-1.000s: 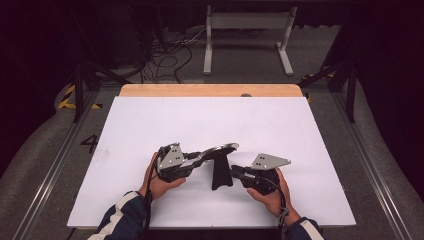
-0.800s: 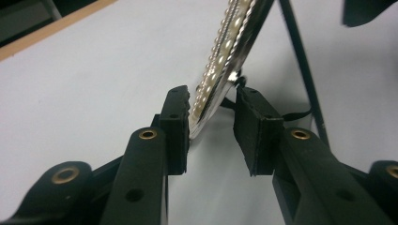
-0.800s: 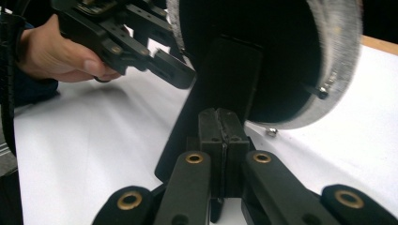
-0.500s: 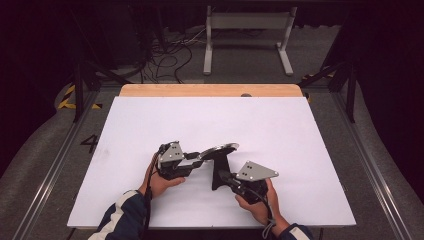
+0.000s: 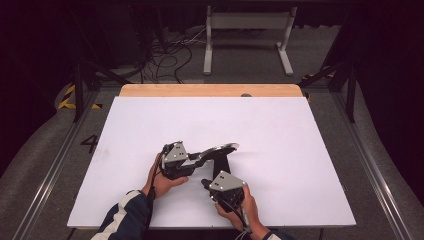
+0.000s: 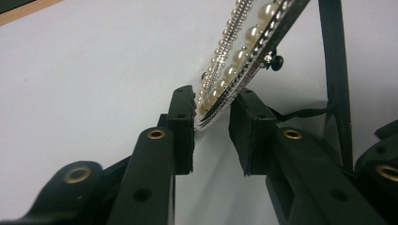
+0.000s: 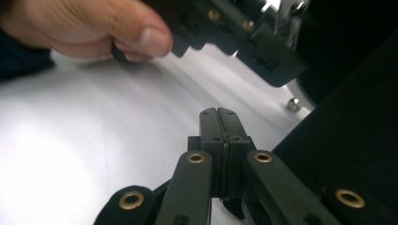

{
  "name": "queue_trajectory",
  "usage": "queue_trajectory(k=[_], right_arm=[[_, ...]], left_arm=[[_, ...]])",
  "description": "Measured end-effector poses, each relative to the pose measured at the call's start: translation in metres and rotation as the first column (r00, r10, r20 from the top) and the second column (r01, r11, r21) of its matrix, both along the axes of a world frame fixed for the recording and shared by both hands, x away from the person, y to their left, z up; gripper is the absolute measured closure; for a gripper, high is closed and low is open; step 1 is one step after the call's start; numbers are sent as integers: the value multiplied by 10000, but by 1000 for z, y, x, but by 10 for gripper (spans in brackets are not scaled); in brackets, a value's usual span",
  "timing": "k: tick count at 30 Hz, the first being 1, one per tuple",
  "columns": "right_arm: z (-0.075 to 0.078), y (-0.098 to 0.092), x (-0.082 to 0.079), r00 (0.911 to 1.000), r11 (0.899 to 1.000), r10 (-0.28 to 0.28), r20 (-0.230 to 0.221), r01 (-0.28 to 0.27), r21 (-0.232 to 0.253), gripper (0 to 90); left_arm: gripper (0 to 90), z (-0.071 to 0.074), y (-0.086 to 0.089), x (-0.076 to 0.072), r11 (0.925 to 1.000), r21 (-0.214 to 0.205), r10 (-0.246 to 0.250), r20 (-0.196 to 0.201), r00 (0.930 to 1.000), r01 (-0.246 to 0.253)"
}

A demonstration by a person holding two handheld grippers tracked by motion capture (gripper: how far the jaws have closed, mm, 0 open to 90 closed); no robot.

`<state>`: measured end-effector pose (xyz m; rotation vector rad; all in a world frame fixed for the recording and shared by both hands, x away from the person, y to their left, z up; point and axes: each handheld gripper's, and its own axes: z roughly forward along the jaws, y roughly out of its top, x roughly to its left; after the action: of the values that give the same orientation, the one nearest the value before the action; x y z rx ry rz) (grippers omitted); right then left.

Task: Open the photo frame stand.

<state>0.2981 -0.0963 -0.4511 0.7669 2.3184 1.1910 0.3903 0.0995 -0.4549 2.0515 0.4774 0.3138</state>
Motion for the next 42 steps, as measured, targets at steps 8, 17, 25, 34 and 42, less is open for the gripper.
queue_trajectory(k=[8, 17, 25, 34, 42], right_arm=[[-5, -1, 5, 9994, 9984, -252, -242, 240, -506, 900], [-4, -6, 5, 9989, 9982, -310, -365, 291, -530, 900], [-3, -9, 6, 9982, 9978, -335, -490, 306, -584, 900], [-2, -18, 9, 9966, 9982, -321, -762, 281, -537, 900], [-1, -29, 13, 9950, 9984, -428, -900, 393, -402, 900]], left_arm=[[765, 2, 0, -3, 9998, 200, -16, 272, 9996, 11], [785, 6, 0, -8, 9977, 676, -96, 580, 9983, 57], [803, 9, -1, -12, 9948, 1016, -101, 834, 9965, 16], [802, 11, -2, -17, 9903, 1383, -264, 972, 9949, 128], [802, 12, -3, -19, 9898, 1408, -340, 1010, 9943, 195]])
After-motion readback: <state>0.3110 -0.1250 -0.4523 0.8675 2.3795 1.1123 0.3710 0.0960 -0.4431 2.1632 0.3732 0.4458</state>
